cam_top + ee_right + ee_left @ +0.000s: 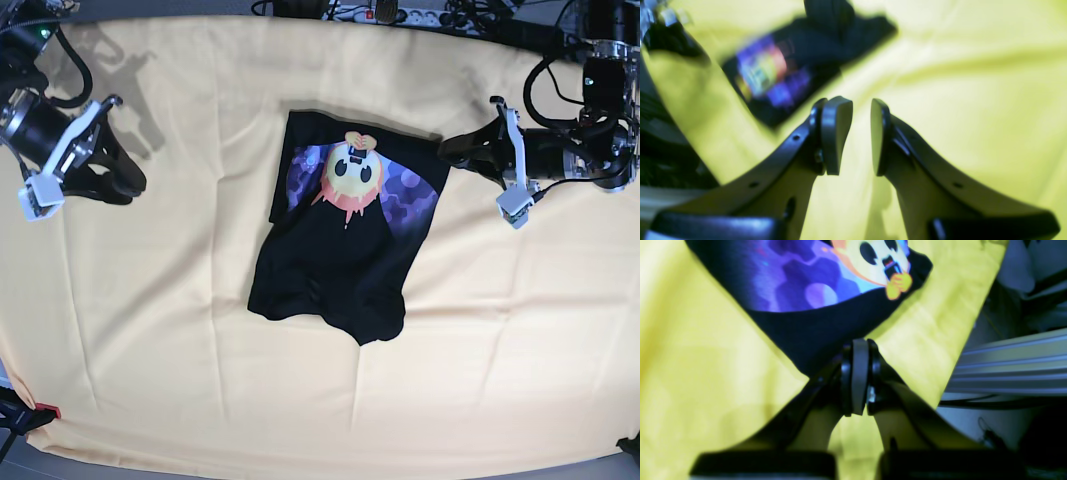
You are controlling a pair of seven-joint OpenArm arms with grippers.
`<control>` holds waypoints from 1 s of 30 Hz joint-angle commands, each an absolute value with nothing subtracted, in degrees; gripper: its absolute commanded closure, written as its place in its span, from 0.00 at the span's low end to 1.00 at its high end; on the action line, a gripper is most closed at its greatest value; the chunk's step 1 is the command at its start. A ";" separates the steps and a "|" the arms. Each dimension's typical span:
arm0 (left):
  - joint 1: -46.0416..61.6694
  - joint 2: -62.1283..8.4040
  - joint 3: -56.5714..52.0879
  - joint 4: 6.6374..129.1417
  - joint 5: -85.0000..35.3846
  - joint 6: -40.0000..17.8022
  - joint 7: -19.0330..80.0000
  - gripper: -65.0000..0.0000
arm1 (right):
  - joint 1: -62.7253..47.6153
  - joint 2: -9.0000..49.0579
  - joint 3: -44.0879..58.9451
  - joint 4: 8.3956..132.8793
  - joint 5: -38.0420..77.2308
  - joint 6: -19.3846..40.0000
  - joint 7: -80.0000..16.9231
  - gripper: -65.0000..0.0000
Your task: Fold the T-shirt properly
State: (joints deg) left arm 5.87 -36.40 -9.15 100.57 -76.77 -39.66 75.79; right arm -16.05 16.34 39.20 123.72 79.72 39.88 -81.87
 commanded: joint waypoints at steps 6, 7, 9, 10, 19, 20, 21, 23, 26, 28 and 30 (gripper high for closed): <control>12.38 -37.32 -19.16 112.01 -78.35 -39.16 77.25 1.00 | -30.65 17.63 50.72 126.06 83.11 40.00 -80.00 1.00; 15.03 -37.32 -22.06 114.37 -78.35 -38.59 77.25 1.00 | -33.04 17.63 52.75 126.04 83.99 40.00 -80.00 1.00; 20.84 -37.30 -28.01 118.83 -78.43 -37.74 77.28 1.00 | -37.36 17.61 56.80 126.04 85.00 40.00 -80.00 1.00; 24.03 -37.30 -31.11 120.86 -78.48 -37.56 77.32 1.00 | -39.40 17.58 58.59 126.04 85.00 40.00 -80.00 1.00; 53.95 -35.18 -51.29 128.53 -85.00 -36.77 80.00 1.00 | -61.63 14.96 63.37 125.40 85.00 40.00 -80.00 1.00; 57.23 -34.39 -51.68 128.51 -85.00 -37.65 80.00 1.00 | -63.90 14.94 63.37 124.75 85.00 40.00 -80.00 1.00; 60.34 -33.39 -51.77 128.51 -85.00 -38.76 80.00 1.00 | -66.06 14.96 63.37 123.72 85.00 40.00 -80.00 1.00; 65.60 -31.09 -51.77 128.51 -85.00 -39.90 80.00 1.00 | -68.82 14.96 63.29 120.64 85.00 40.00 -80.00 1.00; 71.13 -28.62 -51.77 128.51 -85.00 -39.81 80.00 1.00 | -70.35 15.11 62.67 113.43 85.00 40.00 -80.00 1.00; 73.78 -27.07 -51.75 128.44 -85.00 -39.83 80.00 1.00 | -71.22 15.14 61.30 107.94 85.00 40.00 -80.00 1.00; 74.56 -25.87 -51.09 128.09 -85.00 -39.86 80.00 1.00 | -71.42 15.16 58.26 102.43 85.00 40.00 -80.00 1.00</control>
State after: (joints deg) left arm 73.65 -25.41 -50.35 127.37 -83.90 -39.51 79.99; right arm -70.35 14.76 57.52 101.65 84.68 40.01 -79.94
